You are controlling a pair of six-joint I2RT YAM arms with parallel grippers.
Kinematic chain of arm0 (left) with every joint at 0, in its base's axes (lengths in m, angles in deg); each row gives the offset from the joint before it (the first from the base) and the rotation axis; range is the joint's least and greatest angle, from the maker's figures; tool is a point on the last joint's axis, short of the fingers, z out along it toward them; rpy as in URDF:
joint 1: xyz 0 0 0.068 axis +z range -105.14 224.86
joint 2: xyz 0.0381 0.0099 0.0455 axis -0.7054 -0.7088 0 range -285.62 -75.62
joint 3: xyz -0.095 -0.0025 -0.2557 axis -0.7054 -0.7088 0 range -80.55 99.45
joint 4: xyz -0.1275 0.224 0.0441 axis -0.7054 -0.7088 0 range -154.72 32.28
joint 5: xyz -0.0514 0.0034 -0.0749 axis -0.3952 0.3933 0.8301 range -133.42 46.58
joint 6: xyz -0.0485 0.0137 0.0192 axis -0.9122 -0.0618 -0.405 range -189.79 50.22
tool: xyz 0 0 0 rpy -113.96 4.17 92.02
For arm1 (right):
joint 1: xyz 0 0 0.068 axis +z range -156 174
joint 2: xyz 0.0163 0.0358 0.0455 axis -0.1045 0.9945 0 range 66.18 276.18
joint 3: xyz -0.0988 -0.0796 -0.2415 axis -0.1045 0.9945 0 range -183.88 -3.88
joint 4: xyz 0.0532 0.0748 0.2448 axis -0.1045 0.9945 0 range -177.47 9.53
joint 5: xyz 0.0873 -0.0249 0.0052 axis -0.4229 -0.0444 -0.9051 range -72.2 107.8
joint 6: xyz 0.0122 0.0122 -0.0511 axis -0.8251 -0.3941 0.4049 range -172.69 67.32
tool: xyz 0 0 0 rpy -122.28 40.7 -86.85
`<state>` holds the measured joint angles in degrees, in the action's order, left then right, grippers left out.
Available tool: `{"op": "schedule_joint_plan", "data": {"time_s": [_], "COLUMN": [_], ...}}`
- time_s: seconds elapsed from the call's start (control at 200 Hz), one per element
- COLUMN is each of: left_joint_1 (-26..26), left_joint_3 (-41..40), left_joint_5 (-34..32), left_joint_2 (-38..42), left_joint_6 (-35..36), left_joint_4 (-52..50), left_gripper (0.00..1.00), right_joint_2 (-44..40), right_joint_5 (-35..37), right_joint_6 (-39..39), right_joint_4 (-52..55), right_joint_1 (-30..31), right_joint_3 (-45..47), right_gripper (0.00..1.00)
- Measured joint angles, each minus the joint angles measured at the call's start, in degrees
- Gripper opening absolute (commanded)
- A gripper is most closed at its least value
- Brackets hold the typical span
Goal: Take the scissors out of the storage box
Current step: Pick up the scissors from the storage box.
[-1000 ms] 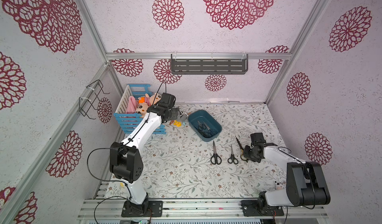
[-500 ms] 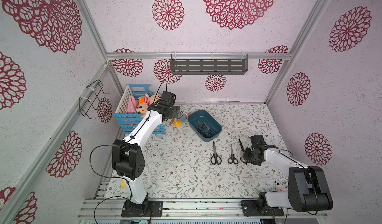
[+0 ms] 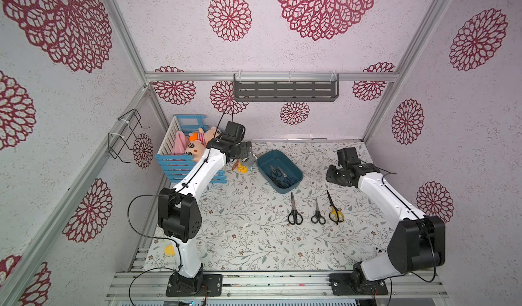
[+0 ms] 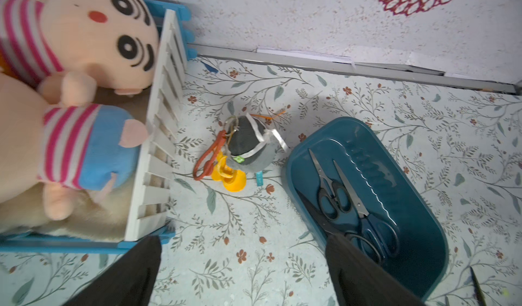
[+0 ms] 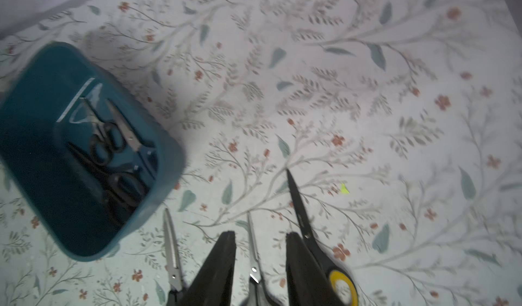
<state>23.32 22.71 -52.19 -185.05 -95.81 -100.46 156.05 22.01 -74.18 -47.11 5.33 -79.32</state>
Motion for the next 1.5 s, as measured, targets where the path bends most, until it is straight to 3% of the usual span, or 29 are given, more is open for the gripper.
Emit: {"op": "schedule_joint_plan", "data": {"time_s": [0.295, 0.595, 0.981, 1.501], "left_joint_1": [-2.95, 1.64, 4.07, 5.27], "left_joint_3": [2.69, -4.63, -6.21, -5.16], "left_joint_5": [5.29, 4.63, 4.66, 4.61], "left_joint_2": [-6.51, 1.31, 3.67, 3.65], "left_joint_6": [-5.86, -5.97, -5.57, -4.96], "left_joint_4": [-0.94, -2.71, -2.80, -3.06], "left_gripper": [0.97, 0.98, 1.00, 1.00], "right_joint_2": [28.96, 48.48, 50.18, 50.86], "right_joint_5": [-3.34, -2.51, 0.46, 0.46], "right_joint_6": [6.21, 10.51, 16.50, 22.49], "right_joint_4": [-1.86, 5.95, 13.53, 10.51], "right_joint_1": [13.11, 13.94, 13.55, 13.55], "right_joint_3": [-30.25, -46.93, -50.14, -46.84], "right_gripper": [0.32, 0.31, 0.35, 0.36]}}
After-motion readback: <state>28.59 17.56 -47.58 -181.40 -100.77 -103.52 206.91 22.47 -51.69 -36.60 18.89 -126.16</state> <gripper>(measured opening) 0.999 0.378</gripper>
